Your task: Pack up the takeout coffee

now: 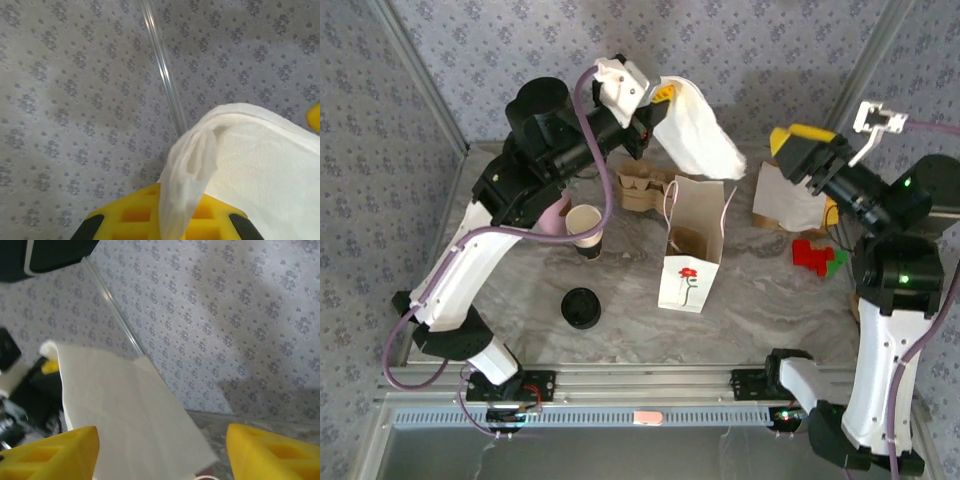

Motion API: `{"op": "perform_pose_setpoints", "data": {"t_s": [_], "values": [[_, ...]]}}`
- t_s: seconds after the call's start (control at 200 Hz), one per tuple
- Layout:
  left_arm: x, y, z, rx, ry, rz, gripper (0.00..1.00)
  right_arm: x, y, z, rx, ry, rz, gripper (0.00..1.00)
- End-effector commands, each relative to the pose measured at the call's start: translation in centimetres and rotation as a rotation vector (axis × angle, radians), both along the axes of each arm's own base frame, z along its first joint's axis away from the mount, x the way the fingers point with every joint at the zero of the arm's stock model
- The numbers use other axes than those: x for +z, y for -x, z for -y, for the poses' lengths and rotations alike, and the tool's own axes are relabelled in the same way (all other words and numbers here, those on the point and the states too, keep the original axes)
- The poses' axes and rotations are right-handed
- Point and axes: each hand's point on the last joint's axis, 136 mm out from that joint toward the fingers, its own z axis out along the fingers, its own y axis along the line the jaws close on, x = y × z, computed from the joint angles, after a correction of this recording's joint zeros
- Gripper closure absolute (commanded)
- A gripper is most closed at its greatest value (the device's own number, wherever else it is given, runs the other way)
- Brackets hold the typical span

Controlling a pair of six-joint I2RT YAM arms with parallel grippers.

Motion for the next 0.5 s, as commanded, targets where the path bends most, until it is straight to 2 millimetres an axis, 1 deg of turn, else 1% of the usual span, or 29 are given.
{"op": "perform_pose_setpoints", "data": {"t_s": [0.0, 0.12, 0.225, 0.28, 0.34, 0.405, 0.495], "values": [[0.4, -0.1, -1.0, 0.057, -0.042, 0.021, 1.00, -0.1, 1.6, -0.8, 0.001, 0.138, 0.214, 0.26], [0.9, -0.3, -1.5, 0.085, -0.031, 0.006, 1.00, -1.6, 3.0, -2.5, 0.069, 0.213, 0.310, 0.20], [1.5, -0.3, -1.9, 0.091, -0.008, -0.006, 1.00, -3.8, 3.6, -4.5, 0.124, 0.308, 0.368, 0.16], [1.6, -0.2, -1.9, 0.087, 0.000, -0.010, 1.00, -4.9, 3.8, -5.6, 0.151, 0.358, 0.406, 0.12], [1.8, -0.1, -2.0, 0.086, 0.009, -0.017, 1.00, -5.9, 3.5, -6.6, 0.160, 0.406, 0.441, 0.07], [1.9, 0.0, -2.1, 0.084, 0.015, -0.028, 1.00, -6.6, 3.0, -7.4, 0.158, 0.453, 0.484, 0.03], [2.2, 0.2, -2.3, 0.079, 0.025, -0.034, 1.00, -6.9, 1.9, -8.1, 0.130, 0.488, 0.522, 0.00]]}}
